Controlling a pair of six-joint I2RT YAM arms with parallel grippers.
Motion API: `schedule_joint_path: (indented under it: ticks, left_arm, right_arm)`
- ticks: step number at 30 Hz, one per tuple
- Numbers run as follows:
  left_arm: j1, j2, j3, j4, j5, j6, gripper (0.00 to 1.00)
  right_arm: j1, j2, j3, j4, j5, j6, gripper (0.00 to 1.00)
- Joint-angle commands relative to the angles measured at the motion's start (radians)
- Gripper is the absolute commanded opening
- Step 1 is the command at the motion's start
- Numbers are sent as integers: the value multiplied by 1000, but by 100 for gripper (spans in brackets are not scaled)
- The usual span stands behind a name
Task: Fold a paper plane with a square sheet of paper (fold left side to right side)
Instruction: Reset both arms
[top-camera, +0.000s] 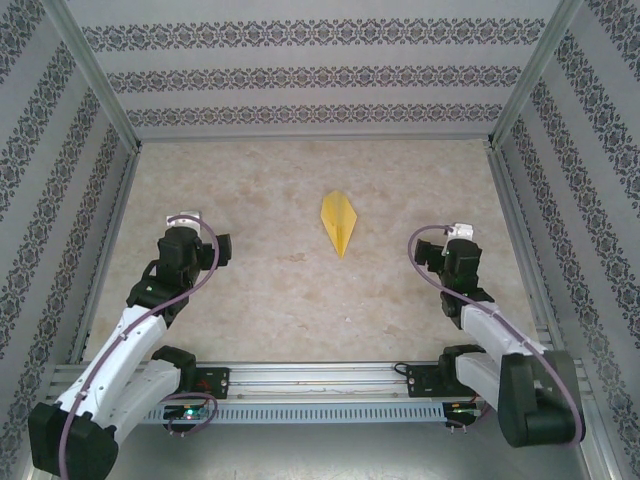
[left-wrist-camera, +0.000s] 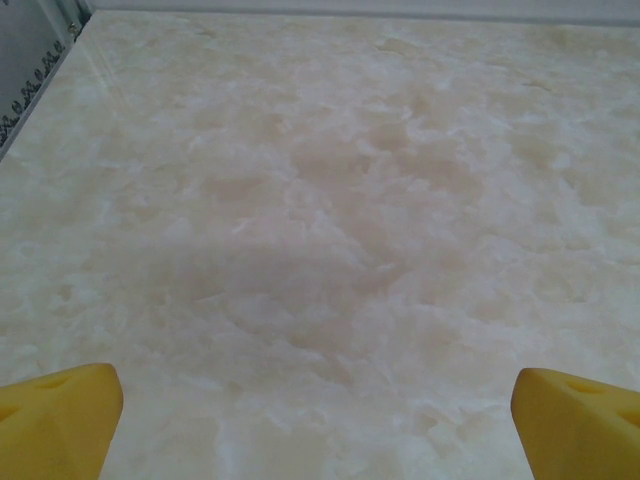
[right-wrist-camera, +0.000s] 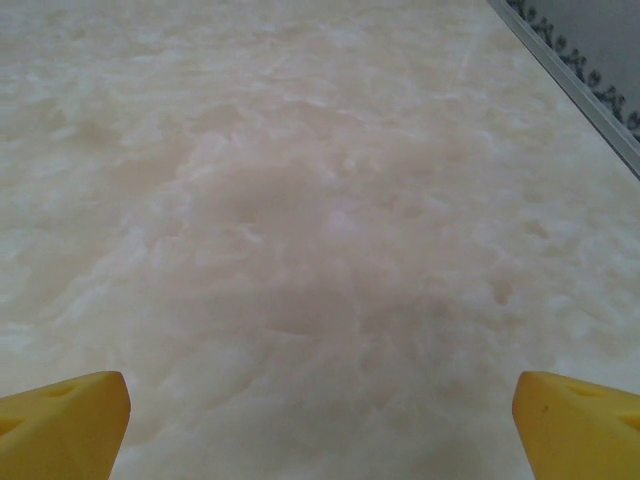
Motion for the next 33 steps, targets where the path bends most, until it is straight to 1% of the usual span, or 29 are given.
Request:
schedule_joint_path:
  ticks: [1, 7, 12, 17, 20, 22, 27, 33]
  left_arm:
    - [26, 3, -18, 53, -8, 22, 100]
    - [42, 6, -32, 60, -4, 24, 100]
    - [56, 15, -49, 82, -7, 21, 99]
    - [80, 38, -87, 139, -49, 14, 100]
    - [91, 56, -111, 171, -71, 8, 100]
    - [95, 67, -128, 199, -80, 8, 100]
    - [114, 104, -176, 291, -123, 38, 100]
    - [165, 175, -213, 425, -104, 93, 99]
  right_arm:
    - [-9, 75, 13, 220, -51, -33, 98]
    - [-11, 229, 41, 425, -104, -73, 98]
    - [-17, 340, 57, 533, -129, -111, 98]
    - [-24, 474, 55, 672, -155, -105, 98]
    - [-34, 460, 69, 625, -169, -98, 98]
    - [-42, 468, 106, 582, -140, -72, 98]
    - [-43, 469, 106, 580, -137, -74, 98]
    - [-42, 465, 105, 580, -138, -76, 98]
